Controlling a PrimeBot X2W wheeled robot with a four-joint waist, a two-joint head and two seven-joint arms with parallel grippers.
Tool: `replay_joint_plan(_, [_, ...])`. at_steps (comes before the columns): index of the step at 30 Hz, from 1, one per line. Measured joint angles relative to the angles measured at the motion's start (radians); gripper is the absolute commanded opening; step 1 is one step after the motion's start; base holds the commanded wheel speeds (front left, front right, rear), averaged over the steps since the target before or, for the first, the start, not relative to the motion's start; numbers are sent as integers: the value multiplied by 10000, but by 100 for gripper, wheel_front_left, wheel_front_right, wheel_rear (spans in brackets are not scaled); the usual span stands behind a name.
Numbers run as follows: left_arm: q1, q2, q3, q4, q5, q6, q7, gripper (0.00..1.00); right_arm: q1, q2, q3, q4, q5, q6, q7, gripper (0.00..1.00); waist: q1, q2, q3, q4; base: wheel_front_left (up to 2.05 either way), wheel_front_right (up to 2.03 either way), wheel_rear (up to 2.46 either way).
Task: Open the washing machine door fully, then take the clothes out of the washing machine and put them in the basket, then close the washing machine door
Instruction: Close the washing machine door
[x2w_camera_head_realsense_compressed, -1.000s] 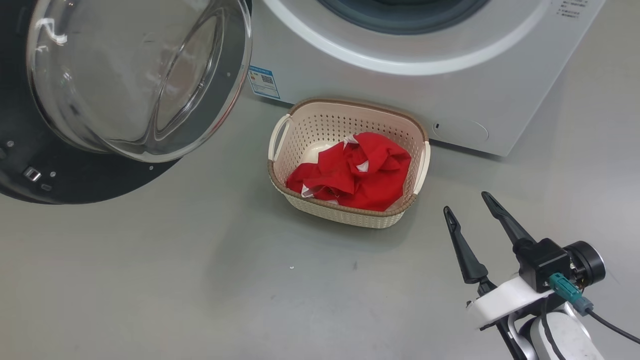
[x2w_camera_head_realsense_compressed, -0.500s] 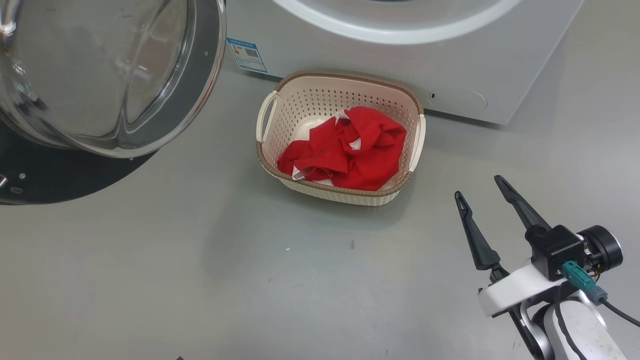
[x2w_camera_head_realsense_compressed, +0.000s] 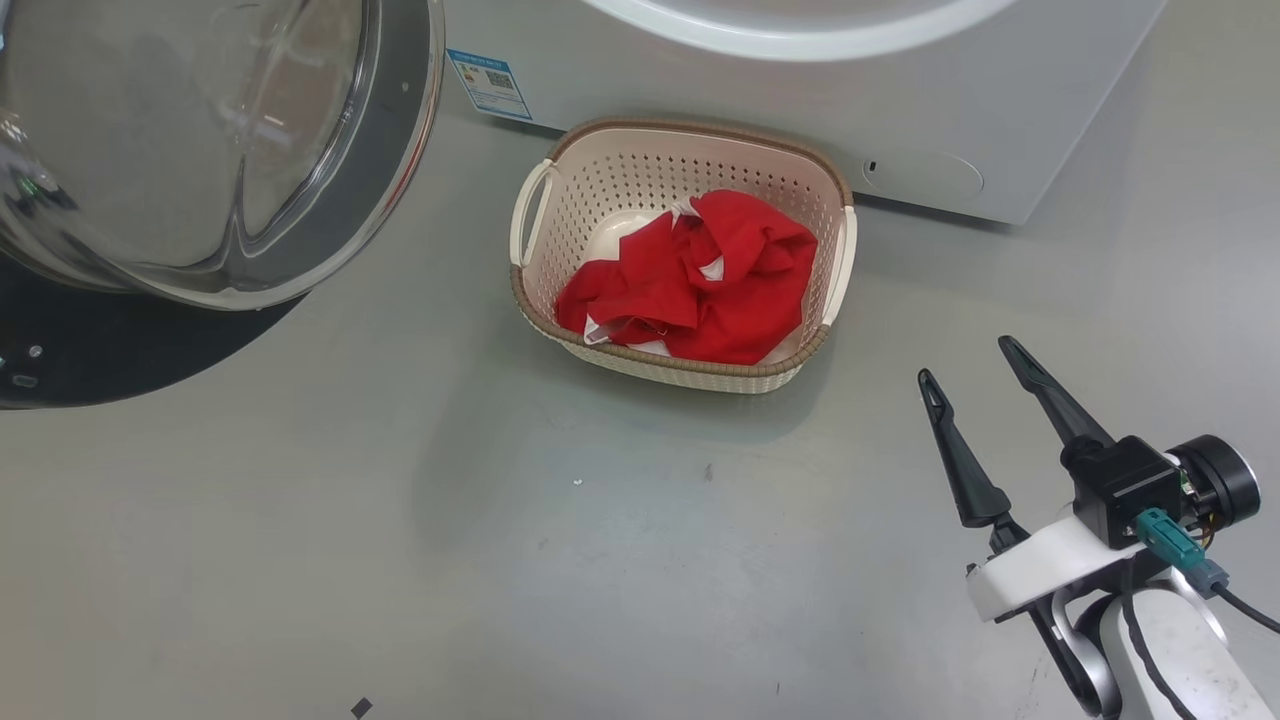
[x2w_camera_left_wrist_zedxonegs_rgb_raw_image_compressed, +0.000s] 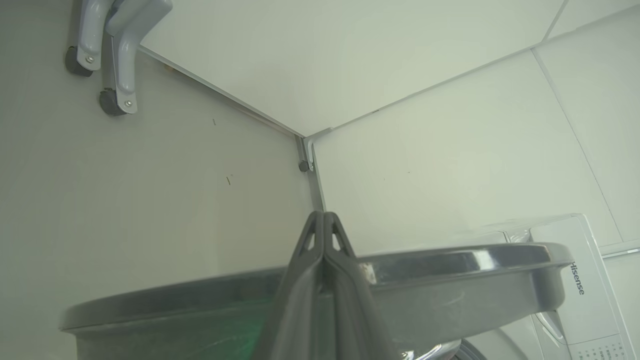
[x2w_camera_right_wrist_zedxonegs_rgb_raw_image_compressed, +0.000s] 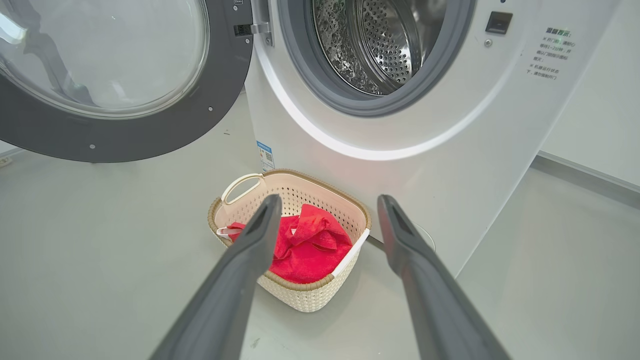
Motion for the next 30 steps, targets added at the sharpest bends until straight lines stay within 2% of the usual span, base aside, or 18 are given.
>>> replay_joint_plan(6, [-36, 144, -94, 105, -23, -142, 537, 0, 0, -38, -36, -59, 0, 0, 61, 100, 0, 0, 60, 41, 0, 0, 0])
replay_joint_plan(30, [291, 42, -997, -180, -909, -1871, 3772, 0, 15, -117, -169, -65, 15, -25, 92, 100, 0, 0, -144, 752, 0, 0, 0])
